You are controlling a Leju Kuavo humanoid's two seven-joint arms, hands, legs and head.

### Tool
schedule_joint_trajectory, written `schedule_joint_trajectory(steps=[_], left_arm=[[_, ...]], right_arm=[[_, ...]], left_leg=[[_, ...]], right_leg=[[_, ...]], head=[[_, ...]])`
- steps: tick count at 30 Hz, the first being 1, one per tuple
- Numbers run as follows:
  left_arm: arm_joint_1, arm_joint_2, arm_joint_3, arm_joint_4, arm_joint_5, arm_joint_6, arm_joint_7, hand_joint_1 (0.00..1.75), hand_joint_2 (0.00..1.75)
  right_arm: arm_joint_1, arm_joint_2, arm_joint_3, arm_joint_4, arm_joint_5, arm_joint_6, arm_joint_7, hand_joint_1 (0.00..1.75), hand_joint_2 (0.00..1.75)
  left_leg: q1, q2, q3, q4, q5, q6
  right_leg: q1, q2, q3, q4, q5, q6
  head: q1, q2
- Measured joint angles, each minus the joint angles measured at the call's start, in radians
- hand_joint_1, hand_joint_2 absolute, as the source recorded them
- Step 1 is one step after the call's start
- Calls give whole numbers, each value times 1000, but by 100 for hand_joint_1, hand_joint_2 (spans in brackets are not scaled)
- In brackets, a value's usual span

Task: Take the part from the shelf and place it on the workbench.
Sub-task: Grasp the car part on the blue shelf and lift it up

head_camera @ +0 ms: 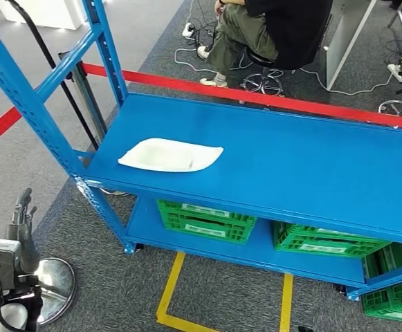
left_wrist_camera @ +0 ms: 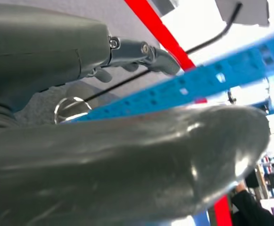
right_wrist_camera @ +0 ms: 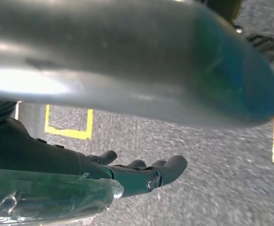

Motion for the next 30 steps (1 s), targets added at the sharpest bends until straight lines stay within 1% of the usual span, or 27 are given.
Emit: schedule_joint_trajectory(steps=[1,2,3,4,5,6,7,8,10,11,12,14,15,16,17,18,19,20,21,22,23,24,25,26,27,28,30], left_arm=[[-2,3,-7,-1,0,1,2,0,0],[-3,8,-14,-2,0,2,5,0,0],[-3,13,-20,-2,0,3,8,0,0],[-3,17,-26,-2,0,4,12,0,0],[-2,20,-31,-2,0,6,15,0,0],[-2,24,-36,-2,0,7,18,0,0],[-2,27,-41,-2,0,9,22,0,0],[-1,30,-47,-2,0,11,25,0,0],[0,38,-56,-2,0,15,31,0,0],[1,41,-60,-1,0,16,34,0,0],[1,43,-64,-1,-1,17,37,0,0],[-2,45,-71,-1,-1,19,41,0,0],[-4,46,-75,-1,0,20,42,0,0],[-5,47,-77,-1,1,20,44,0,0],[-5,48,-80,-1,1,21,47,0,0],[-4,50,-83,-1,0,24,52,0,0],[-4,52,-86,0,-5,29,61,0,44],[-4,55,-91,1,-17,38,73,0,87],[-4,58,-97,2,-36,50,88,0,131],[-4,63,-106,4,-59,63,101,0,175],[-4,69,-117,5,-87,78,113,0,175],[-4,76,-130,6,-118,95,124,0,175],[-4,86,-146,7,-149,114,135,0,175],[-3,97,-164,8,-179,133,145,0,175],[-3,109,-182,9,-201,148,154,0,175],[-2,122,-199,10,-216,159,160,0,175],[-2,141,-223,11,-225,168,165,0,175]], right_arm=[[-1,-1,0,0,1,3,0,0,0],[-3,-1,0,1,1,6,-1,0,0],[-5,-2,0,2,1,9,-1,0,0],[-7,-2,0,3,1,12,-2,0,0],[-7,-2,0,4,1,14,-4,0,0],[-6,-2,0,5,1,16,-5,0,0],[-5,-2,0,5,1,17,-6,0,0],[-5,-2,0,5,2,19,-6,0,0],[-8,-2,-2,6,1,23,-8,0,0],[-10,-2,-3,6,0,25,-9,0,0],[-11,-3,-4,7,0,26,-10,0,0],[-9,-3,-6,7,-1,27,-11,0,0],[-7,-4,-7,7,0,27,-12,0,0],[-8,-5,-8,7,1,27,-13,0,0],[-10,-6,-8,7,2,26,-15,0,0],[-13,-5,-8,7,4,25,-18,0,0],[-15,-5,-8,7,6,23,-20,0,0],[-14,-5,-9,7,9,21,-23,0,0],[-13,-5,-10,7,13,19,-24,0,0],[-11,-6,-12,7,17,18,-24,0,0],[-9,-6,-13,7,21,17,-24,0,0],[-9,-6,-14,7,25,18,-24,0,0],[-9,-6,-15,8,28,18,-24,0,0],[-11,-6,-15,10,31,18,-23,0,0],[-12,-6,-16,11,34,19,-23,0,0],[-13,-6,-17,12,36,19,-22,0,0],[-14,-5,-18,12,38,20,-21,0,0]], left_leg=[[0,1,-22,39,4,-6],[1,1,-58,94,-1,-11],[2,1,-102,153,-18,-16],[4,1,-145,201,-48,-20],[5,1,-178,228,-76,-23],[6,1,-199,232,-90,-25],[8,1,-206,207,-77,-27],[9,-3,-202,162,-38,-30],[17,-26,-188,45,71,-33],[20,-36,-183,4,108,-31],[22,-42,-181,-21,128,-26],[22,-32,-168,-30,130,-7],[23,-25,-159,-31,129,2],[22,-16,-148,-30,126,10],[21,-8,-138,-30,122,16],[20,-1,-131,-30,115,20],[19,5,-124,-29,108,22],[18,9,-116,-29,100,23],[17,11,-107,-29,91,23],[17,12,-95,-29,81,22],[17,12,-82,-29,71,21],[17,13,-69,-30,61,19],[16,13,-57,-28,51,15],[14,13,-49,-28,42,10],[12,13,-43,-29,37,4],[11,12,-39,-29,33,-1],[10,13,-35,-35,35,4]], right_leg=[[-3,3,13,-7,-3,-4],[-5,7,25,-13,-9,-7],[-6,11,35,-17,-16,-10],[-7,16,44,-18,-24,-10],[-8,24,54,-19,-33,-10],[-10,32,67,-19,-43,-9],[-12,42,81,-19,-53,-7],[-15,53,96,-19,-64,-4],[-18,76,116,-15,-84,6],[-18,88,117,-15,-95,12],[-18,97,120,-11,-102,19],[-17,104,129,-13,-116,30],[-16,90,134,-3,-122,35],[-15,67,124,21,-131,40],[-14,42,99,67,-146,44],[-13,17,60,130,-167,47],[-13,4,16,193,-193,48],[-13,-2,-23,239,-215,49],[-13,-5,-47,255,-224,48],[-13,-6,-56,239,-210,46],[-13,-6,-50,193,-172,43],[-12,-9,-37,131,-115,38],[-11,-14,-25,73,-67,34],[-10,-17,-15,33,-31,30],[-9,-19,-11,10,-10,25],[-8,-18,-9,5,-5,25],[-10,-12,-6,1,5,29]], head=[[-1,0],[-2,0],[-3,0],[-3,0],[-3,0],[-3,0],[-3,0],[-3,0],[-7,0],[-8,0],[-11,0],[-9,0],[-7,0],[-4,0],[-2,0],[-1,0],[1,0],[1,0],[2,0],[2,0],[3,0],[4,0],[5,0],[5,0],[6,0],[6,0],[4,0]])
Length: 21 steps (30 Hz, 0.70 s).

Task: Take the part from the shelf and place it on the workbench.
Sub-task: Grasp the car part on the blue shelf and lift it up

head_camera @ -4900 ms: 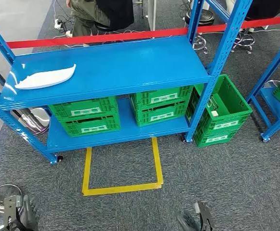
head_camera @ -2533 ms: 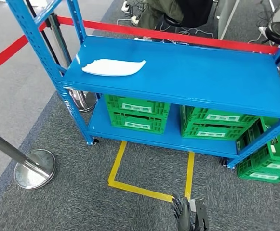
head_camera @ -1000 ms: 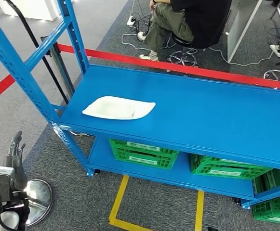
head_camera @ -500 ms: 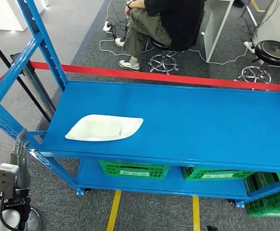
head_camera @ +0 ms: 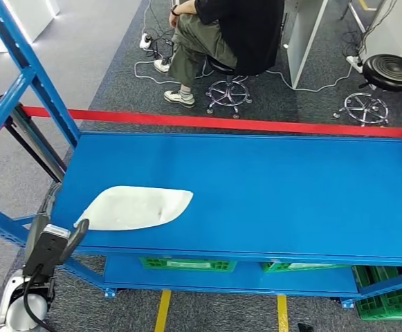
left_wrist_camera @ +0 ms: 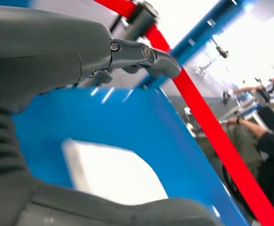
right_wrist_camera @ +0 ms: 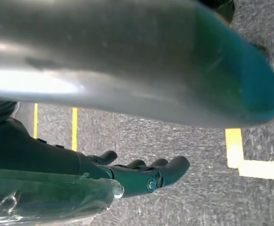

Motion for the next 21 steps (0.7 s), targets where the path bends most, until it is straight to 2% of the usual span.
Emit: schedule_joint_trajectory(steps=[2,6,11,16,21], left_arm=[[0,14,-16,1,-3,3,2,0,175],[-3,33,-35,2,-20,15,9,0,175],[1,87,-99,1,-118,72,32,0,175],[29,205,-226,-38,-133,122,19,0,175],[43,348,-358,-78,-27,99,39,0,175]], right_arm=[[-1,0,-1,0,1,0,0,0,0],[-1,0,-2,1,2,1,0,0,0],[-2,-1,-3,1,18,6,2,0,0],[-1,-1,-4,1,41,13,3,0,0],[-1,-1,-5,1,69,17,2,0,0]], left_leg=[[0,0,2,-4,5,9],[0,0,12,-21,3,10],[2,0,20,-39,-2,-16],[1,0,21,-40,-1,-21],[-1,0,24,-40,0,-21]], right_leg=[[-1,7,2,-2,-1,2],[-1,16,2,-2,-8,-9],[1,15,2,-1,-10,-16],[0,15,4,-2,-8,-17],[-1,15,9,-4,-6,-16]], head=[[-2,0],[-3,0],[-2,0],[-2,0],[-2,0]])
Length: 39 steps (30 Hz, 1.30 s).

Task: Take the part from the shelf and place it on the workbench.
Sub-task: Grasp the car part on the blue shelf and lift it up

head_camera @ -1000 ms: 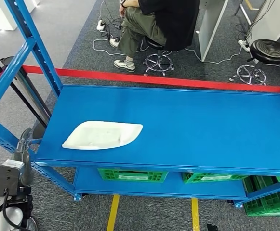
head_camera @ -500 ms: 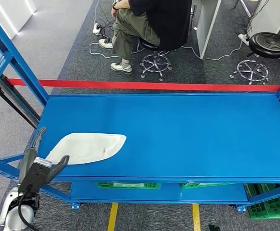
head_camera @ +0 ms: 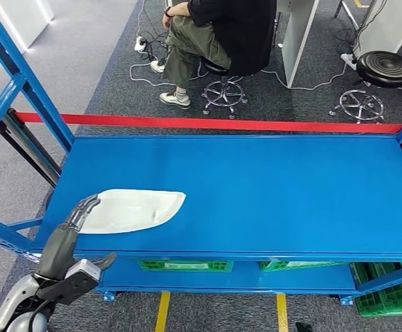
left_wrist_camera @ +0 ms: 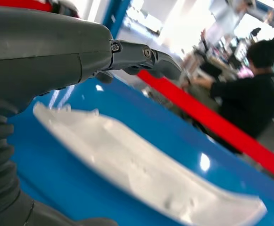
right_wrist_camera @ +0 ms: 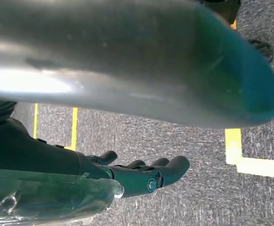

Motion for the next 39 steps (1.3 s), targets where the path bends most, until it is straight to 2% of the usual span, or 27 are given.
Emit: schedule_joint_trajectory(steps=[5,9,15,22,26,30,34,39], left_arm=[[2,145,-124,-33,135,-24,13,0,175],[-1,216,-186,-44,175,-35,19,0,175],[-9,280,-238,-44,212,-49,51,0,175],[-18,307,-262,-42,220,-41,92,0,175],[-52,286,-258,14,129,15,217,0,175],[-107,184,-179,137,-120,62,305,0,175],[-139,98,-95,209,-222,60,318,0,175],[-143,42,-31,248,-286,62,322,0,175]], right_arm=[[-1,0,-1,0,33,0,2,0,0],[-1,0,-1,0,46,0,3,0,0],[-4,0,-1,0,61,0,1,0,0],[-6,0,-1,0,68,0,0,0,0],[-8,0,-5,0,78,8,-1,0,0],[-10,0,-18,0,93,21,-5,0,0],[-10,0,-30,0,99,24,-5,0,0],[-10,0,-41,0,106,27,-7,0,0]], left_leg=[[0,0,1,0,0,0],[0,0,1,0,0,0],[0,0,1,0,0,0],[0,0,1,0,0,0],[-1,0,2,0,0,0],[-1,0,2,0,1,1],[-1,0,2,0,1,1],[-1,0,3,0,1,1]], right_leg=[[0,0,0,0,0,0],[0,0,0,0,0,0],[0,0,0,0,0,0],[0,0,1,-1,0,0],[-1,0,1,-1,0,0],[-1,0,2,-1,2,1],[-1,0,2,-2,2,1],[-1,0,2,-2,2,1]], head=[[0,0],[0,0],[0,0],[0,0],[0,0],[0,0],[0,0],[0,0]])
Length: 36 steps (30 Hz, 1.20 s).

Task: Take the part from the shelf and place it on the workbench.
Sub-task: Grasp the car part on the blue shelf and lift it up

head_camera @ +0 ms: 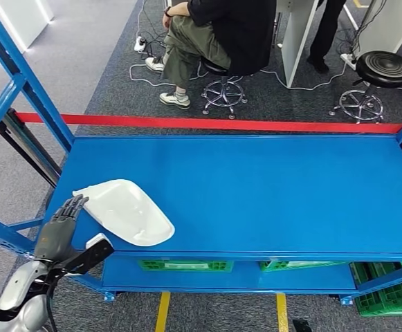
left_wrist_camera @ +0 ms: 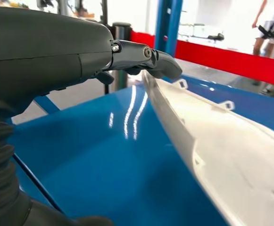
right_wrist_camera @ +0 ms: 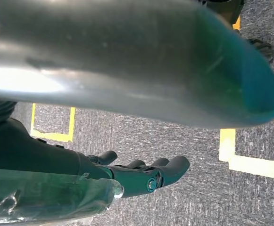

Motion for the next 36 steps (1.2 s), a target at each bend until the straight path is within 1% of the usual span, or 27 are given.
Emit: schedule_joint_trajectory(steps=[4,8,13,17,21,24,29,36], left_arm=[[-10,-52,61,22,-108,14,-5,0,175],[-22,-98,111,40,-166,32,-9,0,175],[-26,-138,150,54,-211,43,0,0,175],[-27,-161,171,64,-236,56,-16,0,175],[-30,-171,176,74,-262,68,-51,0,175],[-32,-172,176,84,-266,69,-82,0,175],[-43,-171,172,111,-274,59,-111,0,175],[-107,-171,161,195,-287,30,-163,0,175]], right_arm=[[0,0,-12,0,14,4,-1,0,0],[0,1,-22,0,24,4,0,0,0],[0,2,-32,0,37,7,1,0,0],[0,2,-36,0,51,10,-2,0,0],[-2,4,-37,0,71,14,-4,0,0],[-4,5,-37,0,83,17,-4,0,0],[-8,5,-38,0,106,24,-2,0,0],[-22,10,-38,0,138,30,5,0,0]], left_leg=[[0,0,0,0,0,0],[0,0,-1,0,0,0],[0,0,0,0,0,0],[0,0,0,0,0,0],[0,0,0,0,0,0],[0,0,0,0,0,0],[0,0,0,0,0,0],[0,0,0,0,1,1]], right_leg=[[0,0,0,0,0,0],[0,0,1,-1,0,0],[0,0,1,-1,0,0],[0,0,1,-1,0,0],[0,0,1,-1,0,0],[0,0,1,-1,0,0],[0,0,2,-1,0,0],[0,0,2,-1,1,1]], head=[[0,0],[0,0],[0,0],[0,0],[0,0],[0,0],[0,0],[0,0]])
